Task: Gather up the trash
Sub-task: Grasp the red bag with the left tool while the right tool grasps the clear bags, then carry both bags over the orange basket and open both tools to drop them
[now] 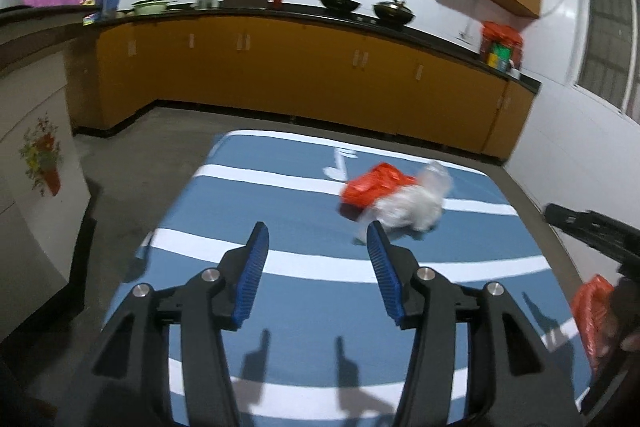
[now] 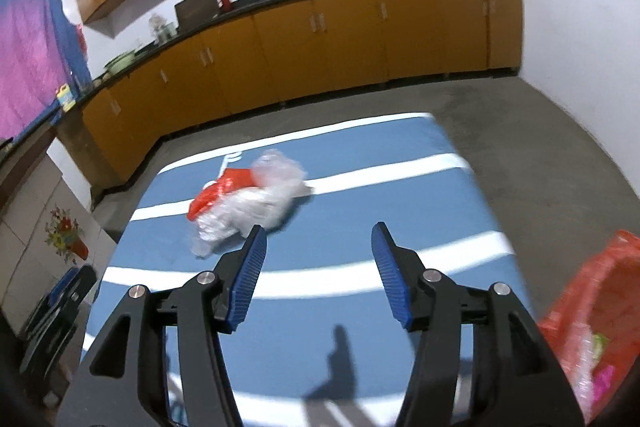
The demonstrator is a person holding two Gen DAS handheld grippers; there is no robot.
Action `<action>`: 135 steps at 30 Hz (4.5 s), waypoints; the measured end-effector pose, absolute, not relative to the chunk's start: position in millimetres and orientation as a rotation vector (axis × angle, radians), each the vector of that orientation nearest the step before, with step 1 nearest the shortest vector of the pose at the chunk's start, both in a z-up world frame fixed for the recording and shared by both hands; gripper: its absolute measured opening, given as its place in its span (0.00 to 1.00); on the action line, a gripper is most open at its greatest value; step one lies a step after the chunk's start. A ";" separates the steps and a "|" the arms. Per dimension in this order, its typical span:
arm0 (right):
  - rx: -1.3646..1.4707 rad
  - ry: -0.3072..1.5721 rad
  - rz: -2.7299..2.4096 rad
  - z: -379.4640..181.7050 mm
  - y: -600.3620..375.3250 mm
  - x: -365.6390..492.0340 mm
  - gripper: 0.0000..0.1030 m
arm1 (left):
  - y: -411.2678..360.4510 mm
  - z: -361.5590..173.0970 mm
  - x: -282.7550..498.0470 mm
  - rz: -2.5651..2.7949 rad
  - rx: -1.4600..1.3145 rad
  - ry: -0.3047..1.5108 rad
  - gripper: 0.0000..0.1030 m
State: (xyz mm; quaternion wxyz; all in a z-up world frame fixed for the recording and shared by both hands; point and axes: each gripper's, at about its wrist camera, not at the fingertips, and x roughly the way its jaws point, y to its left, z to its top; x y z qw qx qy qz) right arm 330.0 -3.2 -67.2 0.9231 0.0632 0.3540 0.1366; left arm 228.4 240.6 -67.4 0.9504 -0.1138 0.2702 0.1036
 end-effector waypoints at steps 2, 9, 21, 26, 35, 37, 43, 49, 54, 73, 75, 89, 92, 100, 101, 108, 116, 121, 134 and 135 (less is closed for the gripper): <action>0.132 0.743 0.297 -74.6 16.4 344.5 0.54 | 248.3 -68.7 230.9 0.231 -0.238 0.543 0.50; 0.158 0.796 0.277 -102.8 56.2 393.8 0.57 | 269.9 -71.0 243.2 0.274 -0.255 0.531 0.50; 0.172 0.892 0.288 -137.4 72.5 415.5 0.60 | 277.2 -81.1 263.1 0.274 -0.258 0.549 0.50; 0.141 0.897 0.324 -139.6 66.0 406.0 0.44 | 268.4 -78.9 269.8 0.263 -0.245 0.547 0.50; 0.106 0.890 0.239 -131.8 -0.2 382.4 0.40 | 242.9 -77.7 317.6 0.147 -0.219 0.576 0.62; 0.082 0.878 0.212 -130.8 -16.0 370.7 0.40 | 233.1 -76.3 339.5 0.109 -0.197 0.587 0.65; 0.119 0.895 0.217 -130.1 -40.8 356.0 0.40 | 211.2 -87.3 409.5 0.039 -0.162 0.662 0.74; 0.145 0.910 0.246 -132.0 -47.3 355.7 0.40 | 204.5 -115.1 460.3 0.034 -0.163 0.786 0.74; 0.169 0.913 0.258 -134.3 -50.9 351.5 0.40 | 198.6 -133.3 471.5 0.033 -0.116 0.846 0.62; 0.214 0.873 0.258 -106.9 -80.5 315.2 0.40 | 183.1 -123.3 405.2 0.027 -0.102 0.785 0.40; 0.219 0.862 0.257 -102.3 -85.3 308.1 0.40 | 177.6 -113.6 388.7 0.018 -0.093 0.765 0.40; 0.243 0.746 0.212 -53.8 -129.7 246.7 0.40 | 110.7 -33.4 285.6 -0.087 -0.086 0.621 0.41; 0.251 0.717 0.188 -45.0 -145.1 231.9 0.40 | 95.3 -21.1 267.6 -0.116 -0.082 0.597 0.41; 0.275 0.652 0.093 -33.4 -192.5 190.5 0.40 | 53.8 0.0 231.3 -0.212 -0.103 0.564 0.41; 0.279 0.646 0.079 -32.8 -199.1 185.9 0.40 | 48.5 1.6 227.8 -0.222 -0.099 0.561 0.41; 0.283 0.614 -0.007 -28.7 -236.4 155.5 0.40 | 8.3 10.3 206.4 -0.306 -0.094 0.550 0.41; 0.297 0.585 -0.098 -27.9 -273.6 129.0 0.40 | -39.2 10.0 193.0 -0.408 -0.096 0.563 0.41; 0.297 0.575 -0.143 -29.0 -288.2 119.3 0.40 | -67.1 6.0 191.8 -0.462 -0.102 0.580 0.41; 0.320 0.582 -0.216 -39.0 -320.9 115.2 0.40 | -124.8 -14.2 202.7 -0.577 -0.084 0.630 0.41; 0.322 0.584 -0.221 -40.0 -322.7 115.7 0.40 | -126.0 -15.9 202.9 -0.583 -0.084 0.633 0.41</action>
